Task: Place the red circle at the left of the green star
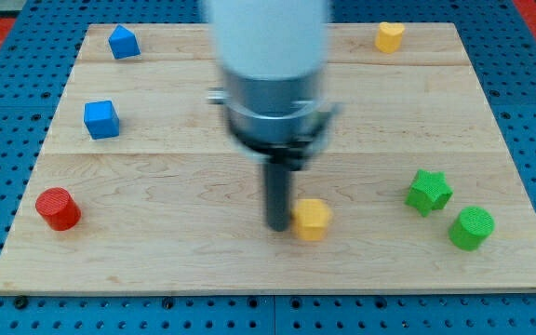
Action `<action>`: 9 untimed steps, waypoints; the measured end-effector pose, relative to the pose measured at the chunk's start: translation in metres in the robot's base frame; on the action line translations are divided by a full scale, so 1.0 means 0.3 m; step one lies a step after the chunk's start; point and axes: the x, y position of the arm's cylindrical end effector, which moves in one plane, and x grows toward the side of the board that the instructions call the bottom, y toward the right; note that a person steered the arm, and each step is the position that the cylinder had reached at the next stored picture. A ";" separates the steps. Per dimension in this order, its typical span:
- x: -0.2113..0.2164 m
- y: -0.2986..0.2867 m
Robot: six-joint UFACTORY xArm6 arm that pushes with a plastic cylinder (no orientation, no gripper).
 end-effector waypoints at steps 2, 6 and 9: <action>0.012 0.116; 0.176 -0.936; -0.068 -0.922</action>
